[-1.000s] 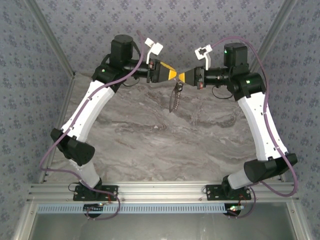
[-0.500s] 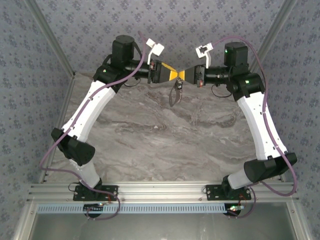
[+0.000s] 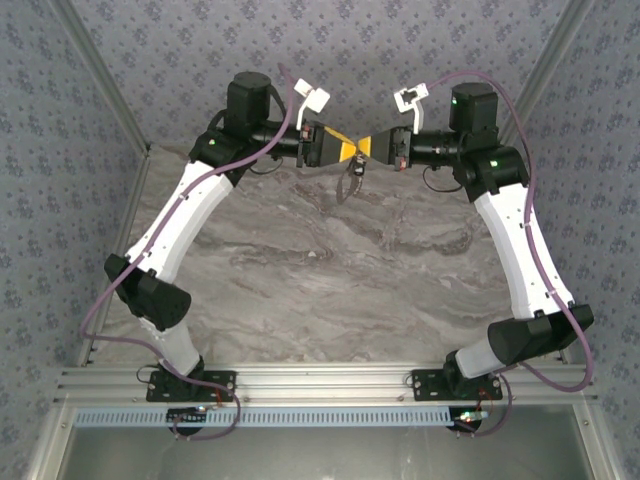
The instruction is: Put the keys on the keyring
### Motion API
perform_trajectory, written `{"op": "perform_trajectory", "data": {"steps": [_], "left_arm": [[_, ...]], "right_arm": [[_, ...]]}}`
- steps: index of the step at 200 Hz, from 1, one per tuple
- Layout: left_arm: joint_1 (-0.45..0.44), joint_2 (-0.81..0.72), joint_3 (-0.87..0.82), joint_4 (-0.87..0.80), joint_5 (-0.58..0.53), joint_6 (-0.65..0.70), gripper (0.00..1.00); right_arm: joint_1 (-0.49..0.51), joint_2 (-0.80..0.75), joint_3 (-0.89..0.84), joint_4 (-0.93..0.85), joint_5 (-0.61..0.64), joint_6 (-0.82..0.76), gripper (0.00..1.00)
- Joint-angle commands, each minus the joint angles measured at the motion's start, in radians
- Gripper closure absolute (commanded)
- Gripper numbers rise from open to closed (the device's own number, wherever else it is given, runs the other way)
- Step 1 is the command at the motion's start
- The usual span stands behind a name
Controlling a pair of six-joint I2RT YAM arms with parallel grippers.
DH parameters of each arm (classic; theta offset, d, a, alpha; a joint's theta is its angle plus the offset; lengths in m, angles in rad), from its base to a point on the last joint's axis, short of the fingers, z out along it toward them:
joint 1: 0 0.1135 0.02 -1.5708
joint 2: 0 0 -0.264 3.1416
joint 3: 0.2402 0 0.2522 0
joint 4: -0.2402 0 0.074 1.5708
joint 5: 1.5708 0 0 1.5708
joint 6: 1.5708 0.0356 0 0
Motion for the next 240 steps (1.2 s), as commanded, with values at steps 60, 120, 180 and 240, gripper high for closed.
{"op": "perform_trajectory", "data": {"steps": [60,120,180,240], "left_arm": [[0.066,-0.107,-0.214,0.378,-0.091,-0.191,0.58],[0.061,-0.096,-0.214,0.39,-0.054,-0.214,0.58],[0.034,-0.076,-0.182,0.384,-0.014,-0.22,0.59],[0.012,-0.07,-0.162,0.389,-0.013,-0.225,0.59]], "right_arm": [[-0.014,-0.048,-0.026,0.036,-0.039,0.016,1.0],[-0.012,-0.044,-0.044,0.125,-0.064,0.079,1.0],[-0.009,-0.037,-0.042,0.154,-0.07,0.105,1.0],[-0.008,-0.037,-0.044,0.155,-0.072,0.106,1.0]]}}
